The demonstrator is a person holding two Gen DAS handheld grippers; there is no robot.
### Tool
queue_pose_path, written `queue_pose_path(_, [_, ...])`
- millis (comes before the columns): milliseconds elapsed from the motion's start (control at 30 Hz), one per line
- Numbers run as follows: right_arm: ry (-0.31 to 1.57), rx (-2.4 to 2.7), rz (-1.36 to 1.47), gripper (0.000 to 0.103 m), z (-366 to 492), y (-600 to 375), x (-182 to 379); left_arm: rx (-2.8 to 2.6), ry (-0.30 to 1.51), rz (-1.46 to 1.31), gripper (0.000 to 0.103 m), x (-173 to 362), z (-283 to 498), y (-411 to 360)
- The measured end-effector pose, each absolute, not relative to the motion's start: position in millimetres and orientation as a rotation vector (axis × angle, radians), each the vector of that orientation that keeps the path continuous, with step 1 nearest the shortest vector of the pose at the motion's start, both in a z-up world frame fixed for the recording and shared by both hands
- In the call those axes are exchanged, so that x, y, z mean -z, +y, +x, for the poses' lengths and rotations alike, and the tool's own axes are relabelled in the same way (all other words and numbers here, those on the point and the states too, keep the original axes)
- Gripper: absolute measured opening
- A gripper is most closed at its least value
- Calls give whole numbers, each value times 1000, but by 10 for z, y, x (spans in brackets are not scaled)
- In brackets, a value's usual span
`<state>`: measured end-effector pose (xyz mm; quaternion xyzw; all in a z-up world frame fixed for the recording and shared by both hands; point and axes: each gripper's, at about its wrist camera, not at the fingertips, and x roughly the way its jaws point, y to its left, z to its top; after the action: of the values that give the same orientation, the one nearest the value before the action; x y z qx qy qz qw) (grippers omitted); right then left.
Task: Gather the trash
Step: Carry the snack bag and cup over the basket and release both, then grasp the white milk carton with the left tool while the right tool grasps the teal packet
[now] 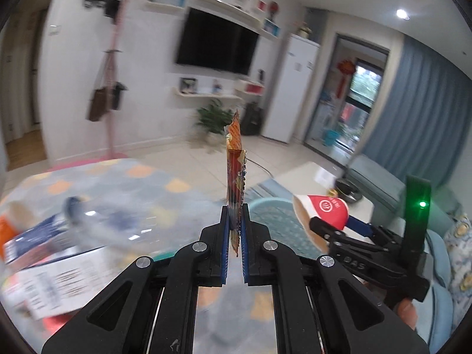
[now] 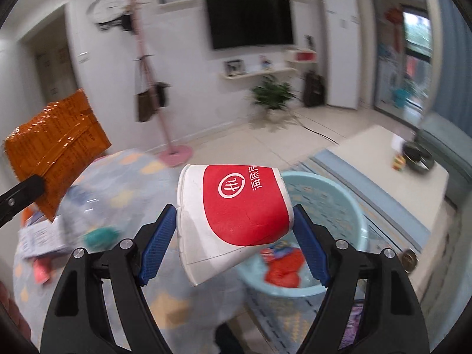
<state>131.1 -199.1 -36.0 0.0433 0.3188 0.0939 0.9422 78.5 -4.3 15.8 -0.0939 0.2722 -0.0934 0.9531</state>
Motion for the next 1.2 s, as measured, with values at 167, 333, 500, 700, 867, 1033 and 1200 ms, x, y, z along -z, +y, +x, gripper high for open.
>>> queue_pose_path(167, [754,-64,158,75,1684,-2351,670,311,642,-208,5,166,1398,-436])
queue_pose_path(333, [853,39,152,75,1945,-2521,1053,365,780,-196,5,631,1837,-755])
queue_pose_path(500, [908,60,165,76,2078,-2623,1268,399,855,-190,14,912,1985,-932])
queue_pose_path(700, [898,69,163,86,2040,-2697,1232,388,833,-209,54,897,1951,-863])
queue_pose_path(867, [877,39,177,88,1923,-2632,1108,363,789,-233,64,718,1772,-664])
queue_pose_path(1033, [827,-34,144,89,1752,-2389,868,325,732,-279,74,474,1469,-334])
queue_pose_path(1200, [762,-157,92,89,1510,-1984,580,246,657,-306,76,231,1035,99])
